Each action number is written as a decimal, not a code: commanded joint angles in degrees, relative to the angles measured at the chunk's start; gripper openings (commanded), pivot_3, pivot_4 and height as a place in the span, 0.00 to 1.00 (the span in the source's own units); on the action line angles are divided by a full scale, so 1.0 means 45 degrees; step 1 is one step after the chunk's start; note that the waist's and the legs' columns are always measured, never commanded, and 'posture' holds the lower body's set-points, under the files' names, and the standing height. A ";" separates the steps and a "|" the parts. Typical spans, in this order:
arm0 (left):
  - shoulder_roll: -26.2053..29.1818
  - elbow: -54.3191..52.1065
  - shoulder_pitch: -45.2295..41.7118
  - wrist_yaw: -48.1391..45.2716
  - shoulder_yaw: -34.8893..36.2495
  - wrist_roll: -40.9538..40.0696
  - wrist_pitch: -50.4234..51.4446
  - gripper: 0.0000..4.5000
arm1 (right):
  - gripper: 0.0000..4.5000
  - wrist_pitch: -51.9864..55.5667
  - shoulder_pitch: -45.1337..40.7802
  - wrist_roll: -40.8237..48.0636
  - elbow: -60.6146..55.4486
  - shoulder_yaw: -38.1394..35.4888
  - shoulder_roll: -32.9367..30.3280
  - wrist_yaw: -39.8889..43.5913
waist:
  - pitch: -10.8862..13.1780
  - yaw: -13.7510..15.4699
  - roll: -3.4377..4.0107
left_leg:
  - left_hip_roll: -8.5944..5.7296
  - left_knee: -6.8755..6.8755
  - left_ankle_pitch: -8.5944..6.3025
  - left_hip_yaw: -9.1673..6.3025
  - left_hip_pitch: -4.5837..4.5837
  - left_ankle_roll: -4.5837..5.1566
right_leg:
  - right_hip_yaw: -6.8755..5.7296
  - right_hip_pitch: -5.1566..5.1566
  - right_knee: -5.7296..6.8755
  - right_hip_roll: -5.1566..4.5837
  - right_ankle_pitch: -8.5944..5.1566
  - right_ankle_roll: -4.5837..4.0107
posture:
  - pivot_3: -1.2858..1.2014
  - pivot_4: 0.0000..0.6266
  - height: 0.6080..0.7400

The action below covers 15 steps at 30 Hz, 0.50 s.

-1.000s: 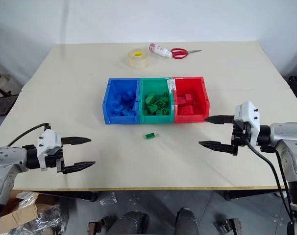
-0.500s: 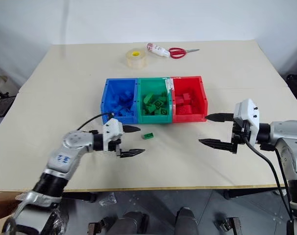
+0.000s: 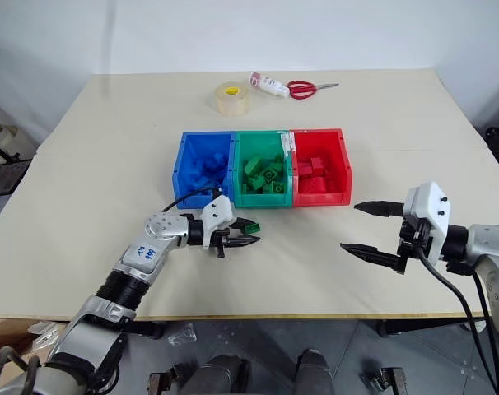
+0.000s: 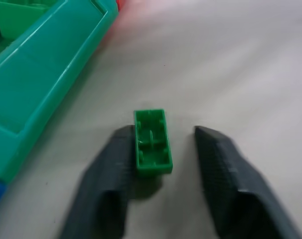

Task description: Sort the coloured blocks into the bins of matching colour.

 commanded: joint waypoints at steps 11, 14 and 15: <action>-0.0609 -0.1142 -0.1879 0.0202 0.1370 -0.1146 -0.0474 0.11 | 1.00 0.0171 0.0417 0.0333 -0.0727 -0.0936 -0.0156 -0.0477 | 0.0007 0.0055 -0.0011 | -0.0005 0.0024 0.0001 -0.0012 -0.0014 0.0002 | -0.0002 0.0002 0.0003 -0.0003 0.0002 0.0004 | 0.52 0.24 1.00; -0.0764 -0.0224 -0.2878 0.1023 0.1704 -0.0822 -0.0453 0.11 | 1.00 0.0154 0.0339 0.0332 -0.0703 -0.0895 -0.0147 -0.0532 | 0.0008 0.0018 -0.0013 | -0.0006 0.0033 0.0000 -0.0009 -0.0021 0.0003 | -0.0003 0.0002 -0.0001 -0.0002 0.0003 0.0006 | 0.52 0.24 1.00; -0.0795 0.0545 -0.3425 0.1562 0.1803 -0.0501 -0.0699 0.11 | 1.00 0.0120 0.0280 0.0315 -0.0669 -0.0858 -0.0133 -0.0559 | 0.0008 0.0015 -0.0013 | -0.0006 0.0029 -0.0001 -0.0007 -0.0019 0.0003 | -0.0003 0.0002 0.0000 -0.0002 0.0003 0.0007 | 0.52 0.24 1.00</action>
